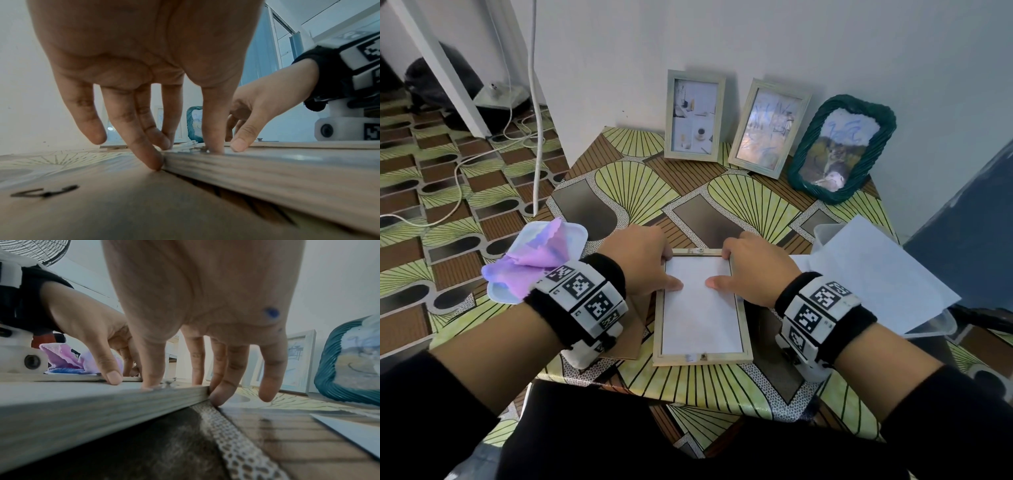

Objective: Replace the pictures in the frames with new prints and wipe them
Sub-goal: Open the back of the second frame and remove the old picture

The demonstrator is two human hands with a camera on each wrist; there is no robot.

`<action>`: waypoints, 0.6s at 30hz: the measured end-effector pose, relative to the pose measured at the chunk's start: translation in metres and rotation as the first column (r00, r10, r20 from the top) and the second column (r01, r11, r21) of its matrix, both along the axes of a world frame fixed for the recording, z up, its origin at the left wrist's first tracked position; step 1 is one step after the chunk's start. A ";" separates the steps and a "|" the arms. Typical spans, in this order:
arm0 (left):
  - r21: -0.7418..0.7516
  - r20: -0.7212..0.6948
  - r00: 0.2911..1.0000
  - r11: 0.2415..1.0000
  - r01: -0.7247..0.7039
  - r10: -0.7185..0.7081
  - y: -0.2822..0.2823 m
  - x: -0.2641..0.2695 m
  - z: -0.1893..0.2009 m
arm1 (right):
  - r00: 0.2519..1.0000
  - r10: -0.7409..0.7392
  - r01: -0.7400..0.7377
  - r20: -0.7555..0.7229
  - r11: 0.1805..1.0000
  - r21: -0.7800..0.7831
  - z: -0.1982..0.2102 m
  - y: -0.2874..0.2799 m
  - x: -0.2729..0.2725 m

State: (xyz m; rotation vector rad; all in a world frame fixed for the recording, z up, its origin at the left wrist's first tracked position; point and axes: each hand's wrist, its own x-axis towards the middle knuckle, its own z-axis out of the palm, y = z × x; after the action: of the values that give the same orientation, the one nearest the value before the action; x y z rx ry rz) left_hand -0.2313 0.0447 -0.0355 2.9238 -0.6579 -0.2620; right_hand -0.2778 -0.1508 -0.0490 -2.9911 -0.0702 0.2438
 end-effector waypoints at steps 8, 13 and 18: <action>0.014 -0.001 1.000 1.000 0.011 -0.011 -0.001 -0.002 0.000 | 1.000 0.021 -0.021 0.005 0.999 0.029 -0.002 -0.004 0.001; -0.011 -0.001 1.000 1.000 0.012 -0.012 0.000 0.002 -0.002 | 1.000 0.024 -0.024 -0.007 0.998 0.056 -0.002 -0.006 0.004; -0.046 -0.029 1.000 0.999 0.007 -0.009 0.001 0.009 -0.003 | 1.000 0.023 -0.023 0.002 0.996 0.090 -0.004 -0.009 0.006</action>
State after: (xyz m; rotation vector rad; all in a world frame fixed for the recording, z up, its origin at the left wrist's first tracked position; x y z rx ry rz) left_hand -0.2227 0.0461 -0.0386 2.8690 -0.6624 -0.2854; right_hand -0.2720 -0.1599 -0.0528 -2.9026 -0.1128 0.2347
